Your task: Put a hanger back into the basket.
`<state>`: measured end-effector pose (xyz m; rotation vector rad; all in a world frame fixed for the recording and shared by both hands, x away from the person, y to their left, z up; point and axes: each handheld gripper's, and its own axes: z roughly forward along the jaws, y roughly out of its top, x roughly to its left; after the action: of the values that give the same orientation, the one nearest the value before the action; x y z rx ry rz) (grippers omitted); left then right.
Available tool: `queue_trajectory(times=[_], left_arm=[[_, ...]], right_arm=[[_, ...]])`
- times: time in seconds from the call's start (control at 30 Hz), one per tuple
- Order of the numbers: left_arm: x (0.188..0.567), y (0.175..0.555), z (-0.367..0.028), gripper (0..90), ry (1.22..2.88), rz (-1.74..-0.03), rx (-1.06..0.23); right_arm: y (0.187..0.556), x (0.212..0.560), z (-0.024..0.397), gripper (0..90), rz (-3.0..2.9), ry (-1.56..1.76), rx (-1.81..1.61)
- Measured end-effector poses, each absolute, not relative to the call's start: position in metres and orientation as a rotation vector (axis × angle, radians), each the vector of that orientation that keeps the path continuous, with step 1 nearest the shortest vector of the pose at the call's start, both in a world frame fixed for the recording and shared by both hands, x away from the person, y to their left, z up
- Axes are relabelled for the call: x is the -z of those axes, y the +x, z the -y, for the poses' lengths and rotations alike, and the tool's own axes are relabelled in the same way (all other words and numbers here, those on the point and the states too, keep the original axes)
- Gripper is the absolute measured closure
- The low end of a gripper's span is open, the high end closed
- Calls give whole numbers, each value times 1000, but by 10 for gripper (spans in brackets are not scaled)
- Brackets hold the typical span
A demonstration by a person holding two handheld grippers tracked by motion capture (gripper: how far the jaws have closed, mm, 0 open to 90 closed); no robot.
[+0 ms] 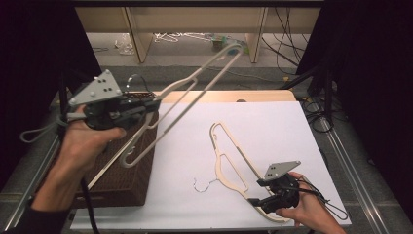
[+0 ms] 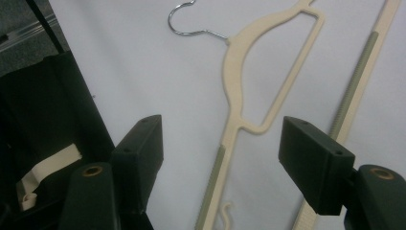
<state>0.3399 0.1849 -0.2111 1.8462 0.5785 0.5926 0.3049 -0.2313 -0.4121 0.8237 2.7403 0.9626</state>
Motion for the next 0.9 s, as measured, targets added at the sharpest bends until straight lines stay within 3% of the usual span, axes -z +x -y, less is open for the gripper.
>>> queue_trajectory(times=[0.4, 0.9], left_arm=[[231, 357, -271, 857, 1867, -790, -697], [284, 373, -325, 857, 1952, -931, -719]], right_arm=[[305, 419, 231, 328, -2750, 836, -951], [306, 422, 234, 319, -2746, 848, -948]])
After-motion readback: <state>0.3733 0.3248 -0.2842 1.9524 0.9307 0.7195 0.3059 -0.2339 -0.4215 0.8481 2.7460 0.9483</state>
